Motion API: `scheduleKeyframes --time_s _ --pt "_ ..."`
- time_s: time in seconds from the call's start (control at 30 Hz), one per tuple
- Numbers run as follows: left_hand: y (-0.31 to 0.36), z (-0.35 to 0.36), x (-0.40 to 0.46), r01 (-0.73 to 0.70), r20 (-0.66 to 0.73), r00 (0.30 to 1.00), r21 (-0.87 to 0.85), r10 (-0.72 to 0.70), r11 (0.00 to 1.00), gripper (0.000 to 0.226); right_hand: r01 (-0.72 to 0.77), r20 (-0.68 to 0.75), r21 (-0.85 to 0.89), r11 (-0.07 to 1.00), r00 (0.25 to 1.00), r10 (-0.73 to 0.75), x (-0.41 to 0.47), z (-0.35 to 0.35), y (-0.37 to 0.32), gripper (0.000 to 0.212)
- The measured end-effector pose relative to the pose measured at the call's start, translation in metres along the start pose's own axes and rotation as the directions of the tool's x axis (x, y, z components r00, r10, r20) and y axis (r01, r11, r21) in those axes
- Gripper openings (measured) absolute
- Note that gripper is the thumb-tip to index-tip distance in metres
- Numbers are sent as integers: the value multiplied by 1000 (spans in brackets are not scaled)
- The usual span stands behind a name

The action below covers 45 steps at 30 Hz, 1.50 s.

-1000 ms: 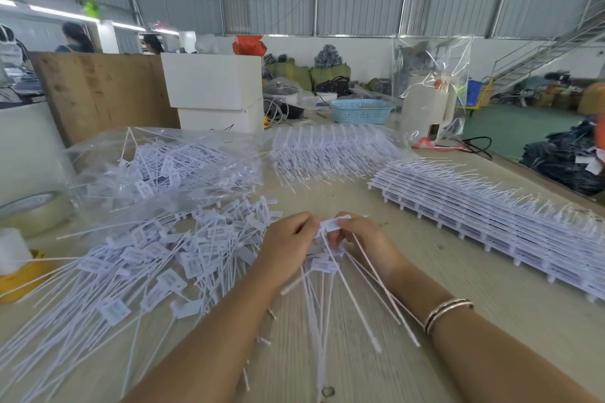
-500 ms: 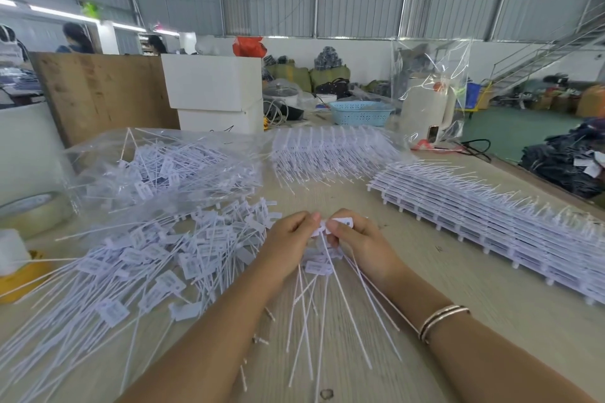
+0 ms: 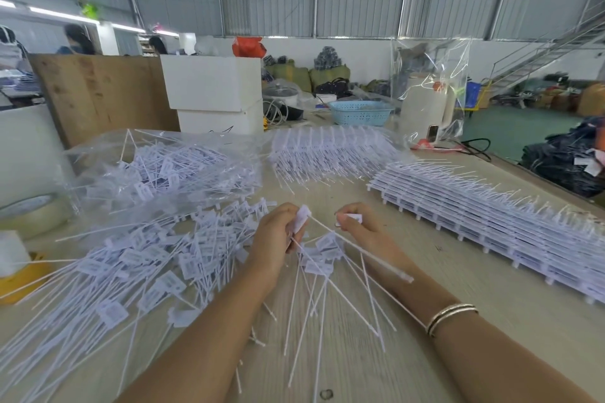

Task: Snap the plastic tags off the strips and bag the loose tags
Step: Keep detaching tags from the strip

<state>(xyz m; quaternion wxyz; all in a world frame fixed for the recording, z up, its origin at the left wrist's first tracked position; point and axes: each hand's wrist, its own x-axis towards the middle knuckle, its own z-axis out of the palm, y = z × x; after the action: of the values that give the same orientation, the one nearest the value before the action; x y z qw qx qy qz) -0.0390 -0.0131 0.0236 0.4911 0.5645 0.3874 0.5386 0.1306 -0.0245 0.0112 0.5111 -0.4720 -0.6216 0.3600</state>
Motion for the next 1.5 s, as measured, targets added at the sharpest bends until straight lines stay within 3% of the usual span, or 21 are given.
scheduleKeyframes --time_s 0.03,0.1,0.17,0.33,0.4,0.53,0.73,0.8,0.93,1.07,1.23,1.33,1.43,1.5 --pt "0 0 1 20 -4 1000 14 -20 1000 35 -16 -18 -20 1000 1000 16 2 3 -1 5" --pt "-2 0 1 48 -15 999 79 -47 996 40 -11 -72 -29 1000 997 9 4 5 0 21" --pt "-2 0 0 54 3 998 146 -55 988 45 -23 -82 -45 999 996 19 1 5 -2 17" --pt "-1 6 -6 5 104 994 203 -26 979 38 -48 106 -4 999 993 48 -8 4 -7 28" --pt "-2 7 -7 -10 47 999 161 3 987 29 12 129 -91 996 992 -1 -8 6 -10 24" --pt "0 5 -6 63 12 998 26 -63 998 8 64 -4 20 998 998 -64 -8 4 -14 25" --pt "-2 4 -7 -26 40 999 136 21 990 30 23 -56 123 992 998 -16 -5 8 -13 23" --pt "-2 4 -6 -32 51 998 162 24 986 33 -5 -15 188 982 1000 8 -5 9 -11 24" --pt "-3 7 -7 -29 68 998 158 19 987 31 25 86 115 993 996 -35 -8 13 -12 25" --pt "-3 6 -7 -40 84 996 208 23 977 36 55 125 164 985 989 -76 -11 14 -16 24" --pt "0 9 -8 95 -3 995 49 -95 994 30 115 82 157 981 988 -129 -12 20 -19 20" --pt "2 12 -8 184 -29 982 -118 -189 976 33 215 4 13 977 977 -215 -12 25 -21 24" --pt "4 18 -8 248 -7 966 -253 -258 935 32 314 -26 -330 890 940 -341 -10 26 -21 25" --pt "6 22 -8 296 18 951 -343 -309 892 28 330 -53 -378 865 925 -376 -10 27 -22 25"
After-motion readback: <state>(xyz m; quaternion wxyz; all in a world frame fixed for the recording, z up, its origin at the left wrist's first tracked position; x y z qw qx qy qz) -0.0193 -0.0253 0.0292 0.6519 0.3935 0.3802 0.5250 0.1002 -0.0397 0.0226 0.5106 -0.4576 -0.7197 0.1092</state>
